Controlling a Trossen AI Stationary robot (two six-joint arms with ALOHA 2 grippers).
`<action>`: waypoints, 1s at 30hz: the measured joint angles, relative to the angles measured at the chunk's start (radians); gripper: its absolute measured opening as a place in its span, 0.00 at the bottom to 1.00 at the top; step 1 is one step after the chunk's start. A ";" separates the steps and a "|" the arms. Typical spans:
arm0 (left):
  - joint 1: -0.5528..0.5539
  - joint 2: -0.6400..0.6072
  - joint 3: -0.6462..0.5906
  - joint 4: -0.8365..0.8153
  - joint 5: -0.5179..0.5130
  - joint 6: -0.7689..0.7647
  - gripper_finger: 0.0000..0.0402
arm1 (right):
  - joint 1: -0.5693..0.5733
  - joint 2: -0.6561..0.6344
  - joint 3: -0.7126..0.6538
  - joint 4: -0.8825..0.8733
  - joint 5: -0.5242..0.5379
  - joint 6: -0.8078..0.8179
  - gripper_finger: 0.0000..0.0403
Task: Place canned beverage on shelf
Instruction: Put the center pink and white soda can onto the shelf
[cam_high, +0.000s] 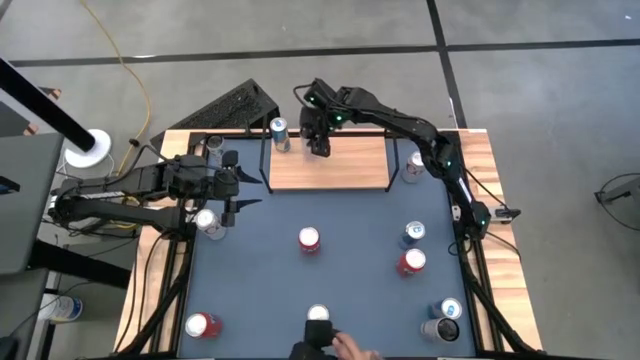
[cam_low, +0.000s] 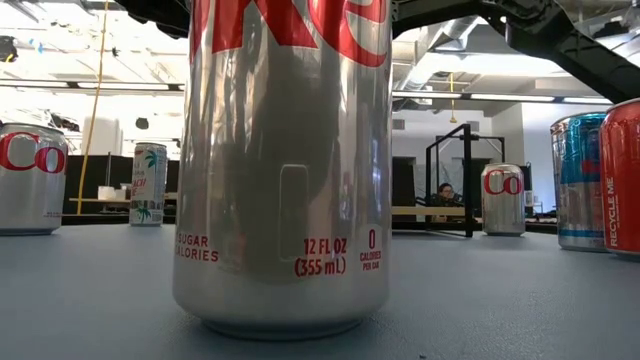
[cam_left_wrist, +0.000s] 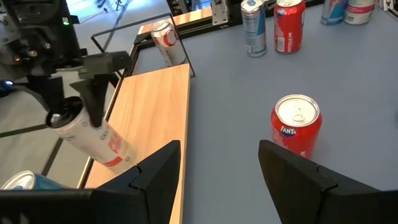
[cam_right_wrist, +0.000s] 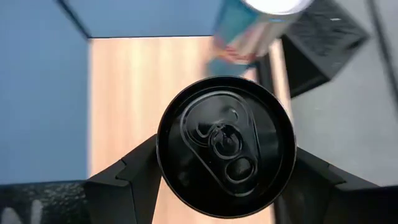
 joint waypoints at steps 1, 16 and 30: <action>0.000 0.000 0.000 0.000 0.000 0.000 0.52 | 0.002 0.000 0.000 0.009 0.009 -0.009 0.67; 0.000 0.000 0.000 -0.002 0.000 -0.004 0.52 | 0.013 0.000 0.000 0.043 0.034 0.002 0.67; 0.000 0.000 0.000 -0.006 0.001 -0.019 0.52 | 0.015 0.000 0.000 0.002 0.017 0.029 0.67</action>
